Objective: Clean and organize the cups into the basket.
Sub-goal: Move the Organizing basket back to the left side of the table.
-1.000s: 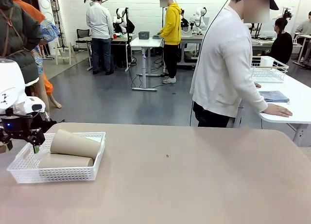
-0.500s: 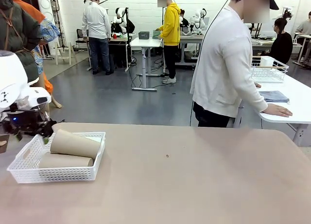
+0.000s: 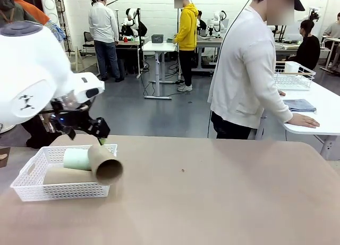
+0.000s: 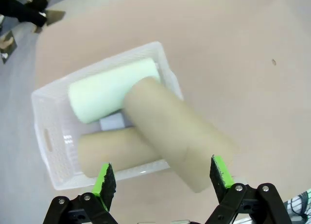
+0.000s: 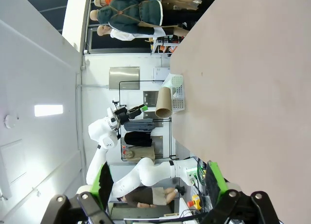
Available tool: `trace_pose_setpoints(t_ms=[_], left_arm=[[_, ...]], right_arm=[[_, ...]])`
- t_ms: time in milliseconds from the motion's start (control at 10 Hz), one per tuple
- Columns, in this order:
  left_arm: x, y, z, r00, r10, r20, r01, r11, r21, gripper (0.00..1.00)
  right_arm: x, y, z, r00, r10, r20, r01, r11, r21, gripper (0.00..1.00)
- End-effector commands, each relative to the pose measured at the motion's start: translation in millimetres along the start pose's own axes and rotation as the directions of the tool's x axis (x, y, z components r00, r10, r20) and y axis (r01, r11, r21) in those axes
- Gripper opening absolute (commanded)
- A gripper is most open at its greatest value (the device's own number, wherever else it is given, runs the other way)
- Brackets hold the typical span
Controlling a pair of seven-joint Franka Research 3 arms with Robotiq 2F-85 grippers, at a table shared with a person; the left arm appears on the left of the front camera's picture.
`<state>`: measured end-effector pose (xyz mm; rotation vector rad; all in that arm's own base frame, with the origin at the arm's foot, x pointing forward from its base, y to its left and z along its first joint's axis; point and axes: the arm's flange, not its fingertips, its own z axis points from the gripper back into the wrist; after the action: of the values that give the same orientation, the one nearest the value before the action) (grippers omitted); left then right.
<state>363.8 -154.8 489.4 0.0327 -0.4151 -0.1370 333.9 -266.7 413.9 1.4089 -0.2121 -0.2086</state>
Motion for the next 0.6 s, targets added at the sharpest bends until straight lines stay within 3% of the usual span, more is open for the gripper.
trace_pose_setpoints(t_ms=[0,400,500], left_arm=[[26.1,-3.7,-18.2,0.996,0.051,-0.067,-0.052,0.999,-0.012,1.00],[29.0,-41.5,-23.6,0.986,0.097,-0.134,-0.103,0.994,-0.035,1.00],[28.9,-15.5,-30.0,0.996,0.028,-0.090,-0.031,0.999,-0.022,1.00]], right_arm=[[-2.3,-0.3,-0.9,1.000,0.000,0.006,0.000,1.000,-0.001,1.00],[-2.3,-0.3,-0.9,1.000,0.000,0.006,0.000,1.000,-0.001,1.00],[-2.3,-0.3,-0.9,1.000,0.000,0.006,0.000,1.000,-0.001,1.00]])
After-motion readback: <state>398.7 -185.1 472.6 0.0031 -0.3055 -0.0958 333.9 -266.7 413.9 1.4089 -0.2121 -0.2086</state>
